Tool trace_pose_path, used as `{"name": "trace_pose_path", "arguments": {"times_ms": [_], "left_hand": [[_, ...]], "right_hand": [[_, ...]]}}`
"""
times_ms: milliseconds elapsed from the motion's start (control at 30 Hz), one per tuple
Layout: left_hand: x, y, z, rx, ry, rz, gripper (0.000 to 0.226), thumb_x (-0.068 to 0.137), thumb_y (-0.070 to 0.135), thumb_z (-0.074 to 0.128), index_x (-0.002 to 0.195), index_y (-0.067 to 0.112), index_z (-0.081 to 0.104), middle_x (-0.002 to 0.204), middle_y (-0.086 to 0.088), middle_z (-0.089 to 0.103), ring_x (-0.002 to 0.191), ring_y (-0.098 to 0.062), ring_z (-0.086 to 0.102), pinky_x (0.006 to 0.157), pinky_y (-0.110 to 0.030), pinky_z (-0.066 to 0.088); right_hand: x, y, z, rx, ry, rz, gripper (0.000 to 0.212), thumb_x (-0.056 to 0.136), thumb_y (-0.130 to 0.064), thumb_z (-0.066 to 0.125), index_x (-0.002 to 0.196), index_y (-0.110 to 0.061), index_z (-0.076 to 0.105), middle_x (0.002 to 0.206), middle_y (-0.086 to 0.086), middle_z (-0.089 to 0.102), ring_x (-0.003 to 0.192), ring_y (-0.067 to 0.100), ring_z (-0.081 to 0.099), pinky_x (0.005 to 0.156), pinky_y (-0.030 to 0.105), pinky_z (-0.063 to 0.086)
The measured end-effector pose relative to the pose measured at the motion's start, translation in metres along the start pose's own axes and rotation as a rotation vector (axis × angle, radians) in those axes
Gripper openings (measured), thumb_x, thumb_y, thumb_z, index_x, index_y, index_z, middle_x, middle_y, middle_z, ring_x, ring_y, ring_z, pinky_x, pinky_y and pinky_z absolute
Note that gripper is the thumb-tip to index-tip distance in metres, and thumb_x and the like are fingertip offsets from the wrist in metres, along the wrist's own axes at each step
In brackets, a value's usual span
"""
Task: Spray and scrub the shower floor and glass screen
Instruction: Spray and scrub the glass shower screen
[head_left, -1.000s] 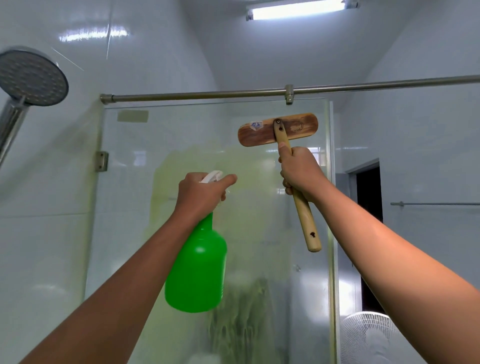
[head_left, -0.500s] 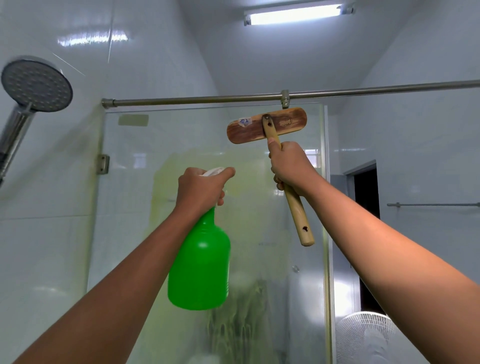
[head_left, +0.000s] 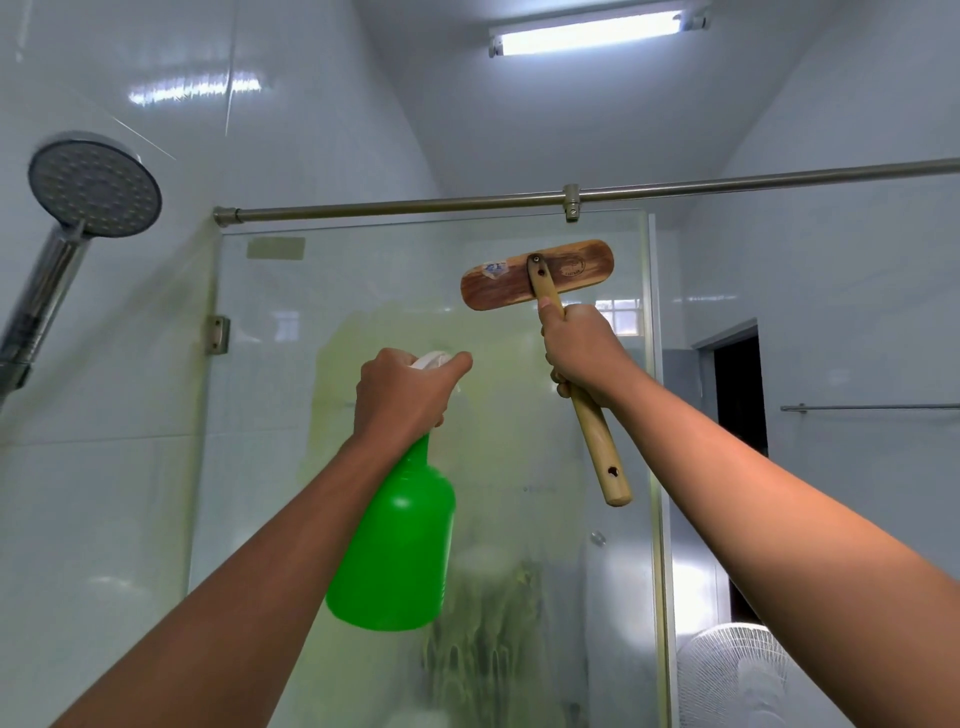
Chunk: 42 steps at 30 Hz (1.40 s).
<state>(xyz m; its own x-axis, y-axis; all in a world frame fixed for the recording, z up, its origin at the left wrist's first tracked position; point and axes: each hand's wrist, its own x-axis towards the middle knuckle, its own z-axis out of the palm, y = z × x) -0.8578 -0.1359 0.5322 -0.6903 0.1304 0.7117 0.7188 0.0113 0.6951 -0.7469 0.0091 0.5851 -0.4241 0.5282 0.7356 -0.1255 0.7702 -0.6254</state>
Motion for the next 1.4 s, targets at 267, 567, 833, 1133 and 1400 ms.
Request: {"name": "trace_pose_path", "arguments": {"times_ms": [267, 567, 833, 1133, 1400], "left_hand": [[0.003, 0.000, -0.002, -0.072, -0.035, -0.014, 0.053, 0.075, 0.050, 0.078, 0.081, -0.003, 0.076, 0.066, -0.012, 0.076, 0.059, -0.024, 0.075, 0.066, -0.037, 0.063], [0.006, 0.002, -0.004, -0.055, -0.027, 0.033, 0.048, 0.078, 0.049, 0.079, 0.078, 0.001, 0.076, 0.063, -0.008, 0.075, 0.065, -0.023, 0.077, 0.073, -0.041, 0.064], [0.007, 0.003, -0.008, -0.047, -0.003, 0.056, 0.052, 0.076, 0.052, 0.079, 0.078, 0.000, 0.074, 0.065, -0.009, 0.076, 0.059, -0.019, 0.075, 0.073, -0.041, 0.064], [0.008, 0.002, -0.014, -0.047, 0.068, 0.048, 0.065, 0.067, 0.068, 0.071, 0.077, 0.003, 0.074, 0.068, -0.012, 0.075, 0.059, -0.026, 0.075, 0.068, -0.050, 0.064], [0.008, -0.003, -0.012, -0.071, 0.058, 0.091, 0.053, 0.080, 0.058, 0.075, 0.077, 0.005, 0.076, 0.064, -0.007, 0.075, 0.061, -0.019, 0.075, 0.074, -0.044, 0.064]], "right_hand": [[0.004, 0.008, -0.002, -0.003, 0.005, 0.024, 0.040, 0.103, -0.041, 0.035, 0.085, -0.009, 0.049, 0.066, 0.006, 0.047, 0.047, 0.019, 0.048, 0.044, 0.028, 0.046], [0.012, 0.001, -0.005, -0.006, 0.010, 0.031, 0.039, 0.104, -0.041, 0.034, 0.082, -0.010, 0.047, 0.070, 0.007, 0.049, 0.054, 0.023, 0.052, 0.046, 0.029, 0.048], [0.020, -0.003, 0.004, -0.111, 0.006, 0.004, 0.042, 0.105, -0.040, 0.032, 0.077, -0.011, 0.046, 0.070, 0.008, 0.052, 0.055, 0.024, 0.054, 0.044, 0.030, 0.051], [0.054, -0.014, 0.019, -0.371, 0.006, 0.031, 0.042, 0.104, -0.042, 0.029, 0.098, -0.006, 0.050, 0.088, 0.010, 0.055, 0.062, 0.025, 0.060, 0.046, 0.034, 0.052], [-0.047, 0.061, 0.061, -0.514, -0.177, 0.094, 0.040, 0.104, -0.044, 0.023, 0.114, -0.010, 0.043, 0.109, 0.016, 0.055, 0.091, 0.036, 0.060, 0.077, 0.052, 0.054]]}}
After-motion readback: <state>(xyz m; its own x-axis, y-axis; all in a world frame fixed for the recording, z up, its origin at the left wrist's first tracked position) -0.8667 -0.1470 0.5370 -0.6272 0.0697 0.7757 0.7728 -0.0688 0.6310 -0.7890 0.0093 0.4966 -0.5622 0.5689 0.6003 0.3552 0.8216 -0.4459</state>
